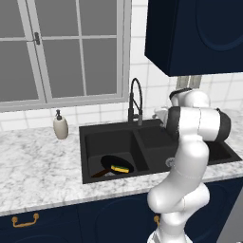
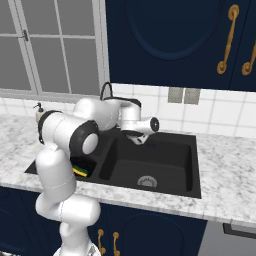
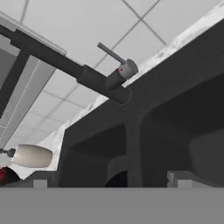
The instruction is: Pick the pan and sponge and place them into the sink. Then turn on the water.
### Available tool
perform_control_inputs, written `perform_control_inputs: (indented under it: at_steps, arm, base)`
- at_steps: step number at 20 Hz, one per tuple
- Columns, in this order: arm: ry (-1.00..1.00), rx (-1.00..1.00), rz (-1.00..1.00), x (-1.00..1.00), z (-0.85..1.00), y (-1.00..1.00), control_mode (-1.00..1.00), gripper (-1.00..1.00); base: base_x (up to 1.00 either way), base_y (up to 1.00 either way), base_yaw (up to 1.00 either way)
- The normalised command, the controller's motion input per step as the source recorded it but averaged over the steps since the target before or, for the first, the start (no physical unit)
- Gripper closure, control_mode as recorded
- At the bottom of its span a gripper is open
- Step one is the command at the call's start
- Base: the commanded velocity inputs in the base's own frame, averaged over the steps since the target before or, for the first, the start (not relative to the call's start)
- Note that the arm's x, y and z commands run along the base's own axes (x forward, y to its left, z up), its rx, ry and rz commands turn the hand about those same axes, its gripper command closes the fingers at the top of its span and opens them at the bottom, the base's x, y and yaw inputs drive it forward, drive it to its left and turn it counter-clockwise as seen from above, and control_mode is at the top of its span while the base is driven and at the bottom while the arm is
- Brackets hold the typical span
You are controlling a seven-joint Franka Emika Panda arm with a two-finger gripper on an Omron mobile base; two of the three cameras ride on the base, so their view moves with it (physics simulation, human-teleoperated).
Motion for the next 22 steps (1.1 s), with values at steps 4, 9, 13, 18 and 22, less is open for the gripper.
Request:
perform_control_inputs:
  at_steps: [4,9,13,18,22]
  arm:
    - [0.0,0.06,-0.07,0.49,-0.2,0.01,-1.0,-1.0]
    - [0.0,0.08,-0.05,0.45,-0.2,0.04,-1.0,-1.0]
    - [0.0,0.07,-0.03,0.39,-0.1,0.01,-1.0,-1.0]
    - [0.02,0.03,-0.01,0.43,-0.06,0.04,-1.0,-1.0]
    - [0.07,0.0,0.0,0.38,-0.02,0.19,-1.0,-1.0]
  base:
    - [0.0,0.0,0.0]
    - [0.0,0.0,0.0]
    - [0.0,0.0,0.0]
    - [0.0,0.0,0.0]
    - [0.0,0.0,0.0]
